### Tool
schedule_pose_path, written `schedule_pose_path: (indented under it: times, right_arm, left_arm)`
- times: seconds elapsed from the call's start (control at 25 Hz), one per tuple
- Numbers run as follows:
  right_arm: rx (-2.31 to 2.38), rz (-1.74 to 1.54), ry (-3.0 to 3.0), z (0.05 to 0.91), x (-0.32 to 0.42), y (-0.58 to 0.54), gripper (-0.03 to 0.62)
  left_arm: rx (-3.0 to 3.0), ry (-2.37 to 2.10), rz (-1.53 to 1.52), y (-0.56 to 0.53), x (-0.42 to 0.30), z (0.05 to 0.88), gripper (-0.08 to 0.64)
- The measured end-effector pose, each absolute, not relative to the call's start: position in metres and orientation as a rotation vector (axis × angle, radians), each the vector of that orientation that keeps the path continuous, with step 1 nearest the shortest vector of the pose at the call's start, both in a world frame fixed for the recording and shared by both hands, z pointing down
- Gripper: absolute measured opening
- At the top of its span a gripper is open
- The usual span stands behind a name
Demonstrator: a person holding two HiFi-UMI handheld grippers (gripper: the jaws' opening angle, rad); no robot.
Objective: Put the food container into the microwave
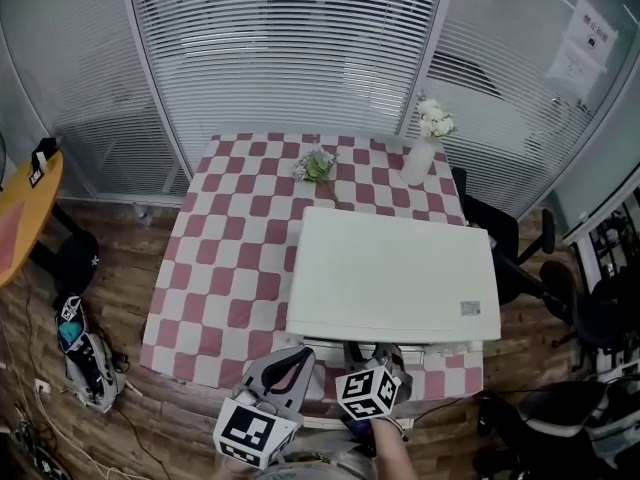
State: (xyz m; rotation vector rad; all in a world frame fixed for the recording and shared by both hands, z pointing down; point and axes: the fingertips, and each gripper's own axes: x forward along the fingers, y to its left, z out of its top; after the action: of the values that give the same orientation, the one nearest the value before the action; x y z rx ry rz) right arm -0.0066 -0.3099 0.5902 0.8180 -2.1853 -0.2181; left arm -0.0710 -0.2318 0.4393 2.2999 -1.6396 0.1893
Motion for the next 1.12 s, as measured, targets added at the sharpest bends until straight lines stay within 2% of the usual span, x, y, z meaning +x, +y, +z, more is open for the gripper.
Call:
schedule_pose_path:
  times: [0.48,0.76,1.12]
  right_arm:
    - [0.933,0.256,-2.448,0.578,0.003,-0.298,0.075]
    - [0.979,0.317,-2.467,0.568,0.012,-0.280,0.000]
    - [1.033,0.388,-2.564,0.527,0.017,-0.257,-0.006]
  left_arm:
    - [2.364,-1.527,0.232,-0.235,-0.054,0.452,0.012]
    - [2.427,-1.417,0.242,-0.236,-0.036,0.457,0.011]
    - [2.515,-1.320,0.274,-0.234,-0.017,0.455,0.012]
